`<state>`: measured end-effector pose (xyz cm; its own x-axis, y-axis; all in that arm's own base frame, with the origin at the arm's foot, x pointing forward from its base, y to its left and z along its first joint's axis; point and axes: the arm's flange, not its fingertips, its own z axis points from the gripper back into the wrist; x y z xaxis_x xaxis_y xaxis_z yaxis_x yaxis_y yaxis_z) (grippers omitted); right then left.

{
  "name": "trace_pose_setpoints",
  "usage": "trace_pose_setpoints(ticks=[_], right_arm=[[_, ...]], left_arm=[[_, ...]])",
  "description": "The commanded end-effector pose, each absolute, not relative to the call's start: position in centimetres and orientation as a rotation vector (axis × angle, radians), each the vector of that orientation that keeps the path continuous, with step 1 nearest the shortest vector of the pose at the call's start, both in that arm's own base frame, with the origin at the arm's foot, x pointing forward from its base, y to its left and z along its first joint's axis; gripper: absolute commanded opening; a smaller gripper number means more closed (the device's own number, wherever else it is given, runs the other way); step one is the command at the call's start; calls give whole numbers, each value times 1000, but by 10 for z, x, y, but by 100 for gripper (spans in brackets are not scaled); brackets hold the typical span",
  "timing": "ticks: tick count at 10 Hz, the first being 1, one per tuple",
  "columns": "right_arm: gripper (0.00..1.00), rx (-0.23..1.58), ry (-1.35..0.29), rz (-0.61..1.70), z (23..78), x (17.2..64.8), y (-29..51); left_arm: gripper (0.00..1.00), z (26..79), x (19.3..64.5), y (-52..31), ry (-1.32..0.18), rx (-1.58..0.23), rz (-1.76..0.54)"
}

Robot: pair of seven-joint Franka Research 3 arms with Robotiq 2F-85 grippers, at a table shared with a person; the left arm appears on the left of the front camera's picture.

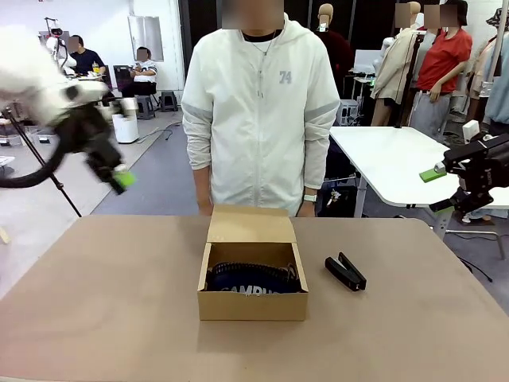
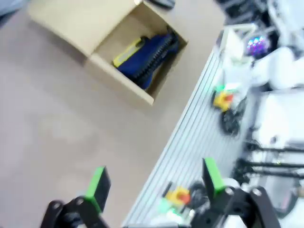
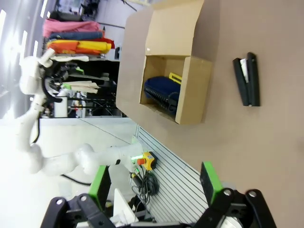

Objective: Pack the items into the box.
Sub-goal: Pick up the item indicated by the person and place it inside the Mailer Box.

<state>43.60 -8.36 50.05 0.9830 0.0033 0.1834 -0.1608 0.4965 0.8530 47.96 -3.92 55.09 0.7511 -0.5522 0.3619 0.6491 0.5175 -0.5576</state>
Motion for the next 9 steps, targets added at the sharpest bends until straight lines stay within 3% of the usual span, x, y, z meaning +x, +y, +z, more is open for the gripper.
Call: trace_pose_setpoints(ticks=[1,3,4,9], right_arm=[[100,1046,-151,103,505,436,-83],[100,1046,-151,103,505,436,-83],[100,1046,-151,103,505,436,-83],[100,1046,-151,103,505,436,-83]], left_arm=[[100,516,442,4,-612,-1104,-19],[100,499,431,26,-741,-1198,154],[100,515,443,38,-238,-913,-431],[100,515,443,38,-238,-913,-431]])
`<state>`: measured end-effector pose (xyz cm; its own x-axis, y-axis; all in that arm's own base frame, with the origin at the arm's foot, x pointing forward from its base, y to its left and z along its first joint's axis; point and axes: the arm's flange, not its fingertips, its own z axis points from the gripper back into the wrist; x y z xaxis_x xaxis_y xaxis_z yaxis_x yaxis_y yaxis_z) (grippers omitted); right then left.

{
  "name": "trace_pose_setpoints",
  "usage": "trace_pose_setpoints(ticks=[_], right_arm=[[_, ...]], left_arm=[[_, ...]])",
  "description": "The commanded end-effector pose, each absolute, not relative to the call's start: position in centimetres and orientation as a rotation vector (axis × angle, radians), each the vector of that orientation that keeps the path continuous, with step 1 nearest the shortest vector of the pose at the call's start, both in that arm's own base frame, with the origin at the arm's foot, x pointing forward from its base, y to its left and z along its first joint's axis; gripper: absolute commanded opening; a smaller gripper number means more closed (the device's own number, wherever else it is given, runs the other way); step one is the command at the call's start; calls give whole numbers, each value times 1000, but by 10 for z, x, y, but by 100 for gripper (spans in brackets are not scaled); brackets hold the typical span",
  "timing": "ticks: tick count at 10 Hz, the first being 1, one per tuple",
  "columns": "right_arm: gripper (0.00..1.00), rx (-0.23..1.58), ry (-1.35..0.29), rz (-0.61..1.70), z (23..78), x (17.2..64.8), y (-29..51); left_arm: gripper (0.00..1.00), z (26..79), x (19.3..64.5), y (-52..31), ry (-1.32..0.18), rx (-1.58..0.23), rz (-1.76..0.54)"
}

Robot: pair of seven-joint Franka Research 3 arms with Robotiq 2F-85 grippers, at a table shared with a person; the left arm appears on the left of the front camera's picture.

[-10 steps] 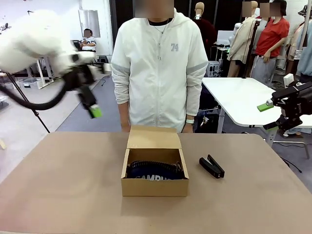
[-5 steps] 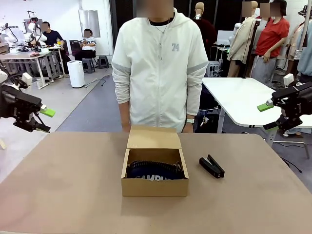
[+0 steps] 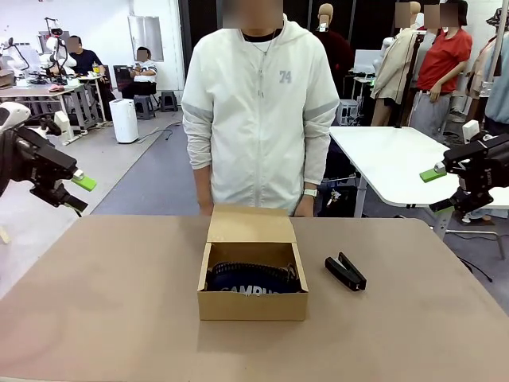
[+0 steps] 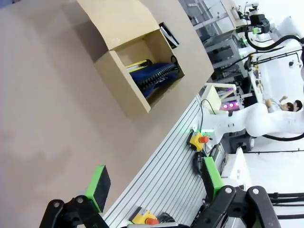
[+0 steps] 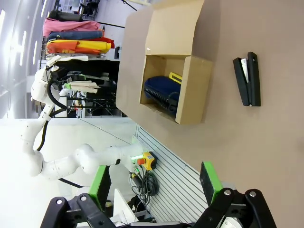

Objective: Pack the items into the box.
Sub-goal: Pick up the item indicated by the person and place it inside the Mailer Box.

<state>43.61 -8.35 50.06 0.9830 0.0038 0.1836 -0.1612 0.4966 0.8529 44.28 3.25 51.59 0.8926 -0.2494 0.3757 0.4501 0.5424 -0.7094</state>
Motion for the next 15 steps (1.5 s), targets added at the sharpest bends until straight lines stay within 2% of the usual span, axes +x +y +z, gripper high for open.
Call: trace_pose_setpoints(ticks=[1,15], right_arm=[[100,1046,-151,103,505,436,-83],[100,1048,-165,100,501,436,-83]], left_arm=[[100,515,443,38,-238,-913,-431],[100,515,443,38,-238,-913,-431]])
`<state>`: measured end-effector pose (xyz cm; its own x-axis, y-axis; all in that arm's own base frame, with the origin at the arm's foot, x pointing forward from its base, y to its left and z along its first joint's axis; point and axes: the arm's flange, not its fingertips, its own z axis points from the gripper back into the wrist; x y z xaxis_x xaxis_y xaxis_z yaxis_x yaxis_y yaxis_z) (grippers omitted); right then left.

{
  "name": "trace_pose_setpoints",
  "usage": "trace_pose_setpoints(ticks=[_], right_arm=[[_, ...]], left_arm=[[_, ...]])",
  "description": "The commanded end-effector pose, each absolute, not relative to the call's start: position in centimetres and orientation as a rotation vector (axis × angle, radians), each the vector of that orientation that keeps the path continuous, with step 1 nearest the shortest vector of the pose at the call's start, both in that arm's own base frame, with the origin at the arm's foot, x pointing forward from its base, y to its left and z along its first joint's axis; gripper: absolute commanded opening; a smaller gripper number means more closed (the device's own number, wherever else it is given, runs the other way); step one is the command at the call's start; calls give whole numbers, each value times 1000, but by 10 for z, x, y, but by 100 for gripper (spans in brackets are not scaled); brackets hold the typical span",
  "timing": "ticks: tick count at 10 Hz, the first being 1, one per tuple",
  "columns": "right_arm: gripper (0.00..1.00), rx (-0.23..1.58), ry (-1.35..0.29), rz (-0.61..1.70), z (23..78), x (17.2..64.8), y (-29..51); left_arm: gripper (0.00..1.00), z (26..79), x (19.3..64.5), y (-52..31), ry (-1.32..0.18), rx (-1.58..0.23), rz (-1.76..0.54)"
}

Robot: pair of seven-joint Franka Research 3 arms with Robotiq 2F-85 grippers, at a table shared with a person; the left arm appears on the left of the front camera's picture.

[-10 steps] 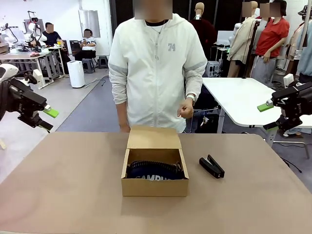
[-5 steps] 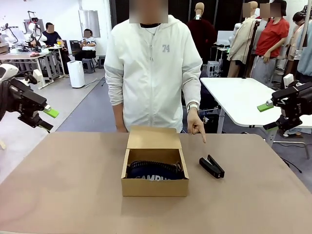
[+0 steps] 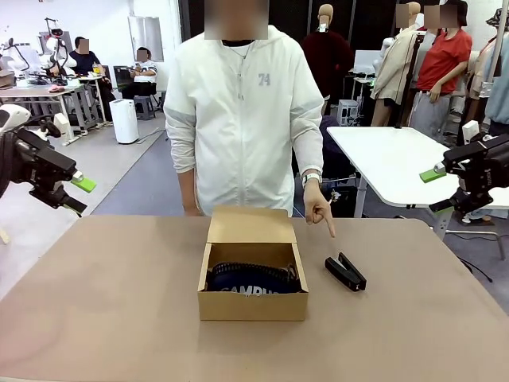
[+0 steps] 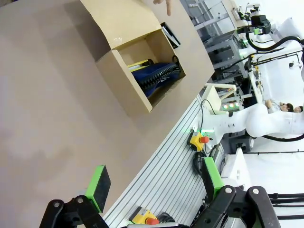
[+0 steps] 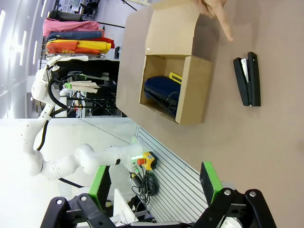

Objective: Pack the items into the box.
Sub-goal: Pick up the item indicated by the person and place it inside the Mailer Box.

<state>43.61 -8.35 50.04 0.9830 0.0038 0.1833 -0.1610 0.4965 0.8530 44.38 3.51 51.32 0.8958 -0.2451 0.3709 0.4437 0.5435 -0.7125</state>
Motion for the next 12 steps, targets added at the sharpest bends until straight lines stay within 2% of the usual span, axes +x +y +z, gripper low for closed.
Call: trace_pose_setpoints(ticks=[1,2,4,5,7,8,9,12], right_arm=[[100,922,-77,82,508,460,-64],[100,730,31,87,512,493,-41],[100,373,223,246,500,558,19],[100,230,250,204,484,580,41],[100,55,238,234,461,596,75],[100,72,197,248,463,595,79],[100,188,213,199,450,587,79],[100,188,213,199,450,587,79]], left_arm=[[100,515,443,38,-238,-913,-431],[100,515,443,38,-238,-913,-431],[100,515,443,38,-238,-913,-431],[100,515,443,38,-238,-913,-431],[100,515,443,38,-238,-913,-431],[100,515,443,38,-238,-913,-431],[100,515,443,38,-238,-913,-431],[100,515,443,38,-238,-913,-431]])
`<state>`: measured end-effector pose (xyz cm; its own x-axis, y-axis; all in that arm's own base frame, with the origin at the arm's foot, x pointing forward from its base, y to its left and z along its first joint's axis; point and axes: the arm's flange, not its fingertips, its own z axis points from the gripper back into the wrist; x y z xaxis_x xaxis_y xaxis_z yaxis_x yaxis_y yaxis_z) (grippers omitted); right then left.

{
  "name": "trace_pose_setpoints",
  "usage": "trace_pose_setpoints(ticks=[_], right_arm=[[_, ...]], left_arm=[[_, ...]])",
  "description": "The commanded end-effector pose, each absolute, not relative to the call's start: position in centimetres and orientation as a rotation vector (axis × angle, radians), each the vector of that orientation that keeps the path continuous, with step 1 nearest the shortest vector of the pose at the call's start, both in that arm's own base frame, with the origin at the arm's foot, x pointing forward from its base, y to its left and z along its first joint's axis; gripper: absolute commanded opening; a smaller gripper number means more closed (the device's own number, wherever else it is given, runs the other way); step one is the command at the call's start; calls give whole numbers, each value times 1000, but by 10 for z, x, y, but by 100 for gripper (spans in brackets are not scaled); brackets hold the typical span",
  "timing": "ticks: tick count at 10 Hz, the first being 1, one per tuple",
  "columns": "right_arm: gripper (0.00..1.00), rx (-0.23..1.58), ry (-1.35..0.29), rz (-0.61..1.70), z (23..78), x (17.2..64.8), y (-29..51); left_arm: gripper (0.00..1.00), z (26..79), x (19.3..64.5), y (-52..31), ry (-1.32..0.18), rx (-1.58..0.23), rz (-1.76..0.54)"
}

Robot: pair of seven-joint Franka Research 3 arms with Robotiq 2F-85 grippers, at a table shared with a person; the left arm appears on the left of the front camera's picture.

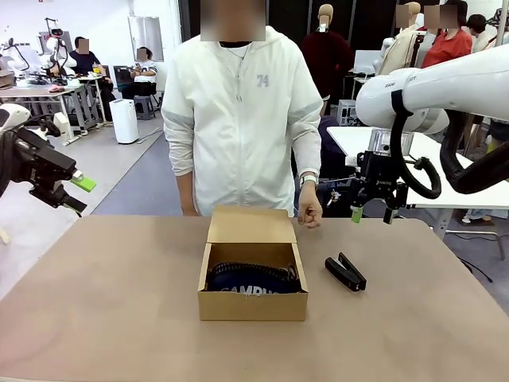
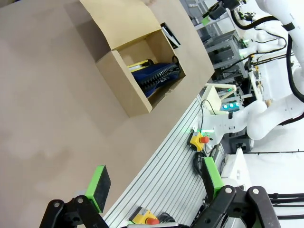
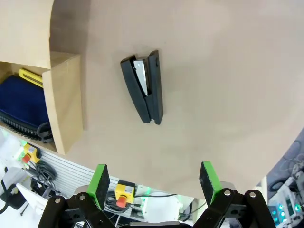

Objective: Pack the items into the box.
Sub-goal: Pick up the item indicated by the person and place it inside the Mailer Box.

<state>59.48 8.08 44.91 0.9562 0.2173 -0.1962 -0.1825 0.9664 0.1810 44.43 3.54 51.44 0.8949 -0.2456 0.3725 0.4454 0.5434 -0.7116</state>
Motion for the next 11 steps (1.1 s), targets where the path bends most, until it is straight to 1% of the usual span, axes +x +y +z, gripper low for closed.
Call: trace_pose_setpoints(ticks=[1,2,4,7,8,11], right_arm=[[100,188,213,199,450,587,79],[100,162,217,204,449,595,81],[100,133,85,217,424,574,109],[100,79,-54,138,400,542,119],[100,101,-77,163,390,536,124],[100,60,-60,212,353,538,138]], left_arm=[[100,515,443,38,-238,-913,-431],[100,515,443,38,-238,-913,-431],[100,515,443,38,-238,-913,-431],[100,515,443,38,-238,-913,-431],[100,515,443,38,-238,-913,-431],[100,515,443,38,-238,-913,-431]])
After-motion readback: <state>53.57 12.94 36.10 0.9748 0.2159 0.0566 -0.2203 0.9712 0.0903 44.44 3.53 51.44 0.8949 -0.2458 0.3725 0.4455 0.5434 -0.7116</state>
